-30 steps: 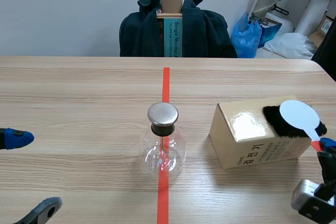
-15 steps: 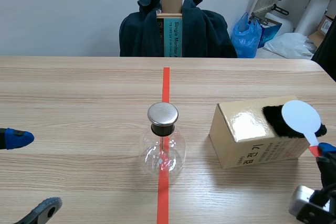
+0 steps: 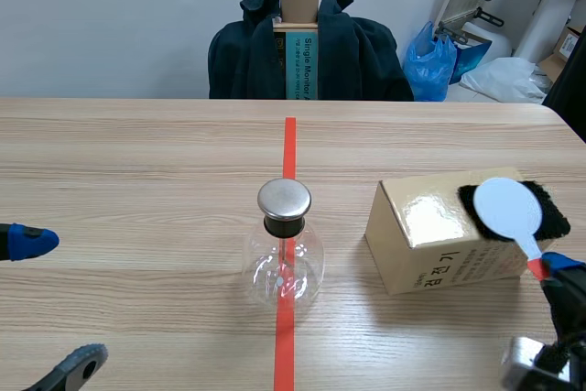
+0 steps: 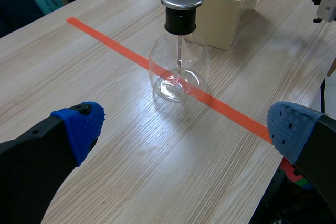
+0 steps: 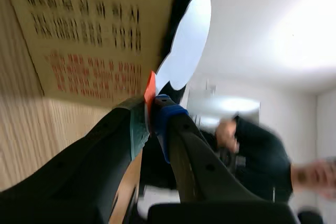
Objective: Do the electroscope experiment.
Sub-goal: 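Rub the plate on the fur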
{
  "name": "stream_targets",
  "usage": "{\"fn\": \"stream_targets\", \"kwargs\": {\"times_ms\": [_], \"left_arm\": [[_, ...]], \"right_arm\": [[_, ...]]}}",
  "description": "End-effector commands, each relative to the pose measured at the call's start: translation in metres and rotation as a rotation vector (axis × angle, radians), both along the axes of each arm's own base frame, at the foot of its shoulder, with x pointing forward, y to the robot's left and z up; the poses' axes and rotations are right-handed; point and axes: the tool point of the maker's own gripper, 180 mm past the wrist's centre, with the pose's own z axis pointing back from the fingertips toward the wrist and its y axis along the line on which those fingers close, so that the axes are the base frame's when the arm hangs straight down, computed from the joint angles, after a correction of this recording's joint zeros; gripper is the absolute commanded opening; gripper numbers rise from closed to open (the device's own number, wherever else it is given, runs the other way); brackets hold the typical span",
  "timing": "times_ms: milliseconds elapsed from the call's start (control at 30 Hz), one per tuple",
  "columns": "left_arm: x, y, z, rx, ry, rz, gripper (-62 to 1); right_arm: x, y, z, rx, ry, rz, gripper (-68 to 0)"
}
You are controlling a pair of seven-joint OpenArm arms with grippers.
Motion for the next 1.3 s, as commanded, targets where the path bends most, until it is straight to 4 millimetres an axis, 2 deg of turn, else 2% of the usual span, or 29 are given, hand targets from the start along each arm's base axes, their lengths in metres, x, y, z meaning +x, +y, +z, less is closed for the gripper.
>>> {"fn": "stream_targets", "kwargs": {"times_ms": [0,100,167,200,333,367,467,500,533,633,667,767,833,967,1000,1133,1167,1267], "left_arm": [[0.002,-0.002,0.007,-0.026,-0.02,0.006,1.4],[0.002,-0.002,0.007,-0.026,-0.021,0.006,1.4],[0.002,-0.002,0.007,-0.026,-0.021,0.007,1.4],[0.002,-0.002,0.007,-0.026,-0.021,0.007,1.4],[0.003,-0.002,0.007,-0.025,-0.022,0.008,1.4],[0.003,-0.002,0.007,-0.025,-0.022,0.008,1.4],[0.003,-0.002,0.007,-0.025,-0.022,0.008,1.4],[0.003,-0.002,0.007,-0.025,-0.022,0.008,1.4],[0.003,-0.002,0.007,-0.025,-0.022,0.008,1.4],[0.003,-0.002,0.007,-0.025,-0.022,0.008,1.4],[0.003,-0.002,0.007,-0.025,-0.022,0.008,1.4],[0.003,-0.002,0.007,-0.024,-0.021,0.008,1.4],[0.003,-0.002,0.007,-0.022,-0.02,0.008,1.4],[0.003,-0.002,0.007,-0.022,-0.02,0.008,1.4],[0.003,-0.002,0.007,-0.022,-0.02,0.008,1.4],[0.003,-0.002,0.007,-0.022,-0.02,0.008,1.4],[0.003,-0.002,0.007,-0.022,-0.02,0.008,1.4],[0.003,-0.002,0.007,-0.022,-0.02,0.008,1.4]], "right_arm": [[0.01,-0.016,0.019,-0.04,-0.077,-0.028,-66.9],[0.006,0.007,0.016,-0.051,-0.056,0.122,-66.9],[0.005,0.018,0.014,-0.039,-0.052,0.16,-66.9],[0.007,0.014,0.015,-0.036,-0.058,0.132,-66.9],[0.012,-0.019,0.022,-0.055,-0.087,-0.028,-66.9],[0.011,-0.015,0.021,-0.069,-0.078,0.006,-66.9],[0.004,0.018,0.01,-0.073,-0.039,0.167,-66.9],[0.004,0.021,0.009,-0.066,-0.038,0.169,-66.9],[0.005,0.016,0.01,-0.063,-0.044,0.134,-66.9],[0.011,-0.015,0.017,-0.083,-0.072,-0.024,-66.9],[0.01,-0.018,0.018,-0.09,-0.072,-0.023,-66.9],[0.004,0.009,0.01,-0.097,-0.038,0.129,-66.9],[0.003,0.017,0.008,-0.083,-0.035,0.147,-66.9],[0.01,-0.018,0.016,-0.101,-0.067,-0.034,-66.9],[0.01,-0.014,0.015,-0.109,-0.062,-0.003,-66.9],[0.005,0.02,0.008,-0.095,-0.035,0.172,-66.9],[0.007,0.019,0.009,-0.09,-0.043,0.148,-66.9],[0.015,-0.014,0.018,-0.102,-0.079,-0.028,-66.9]]}}
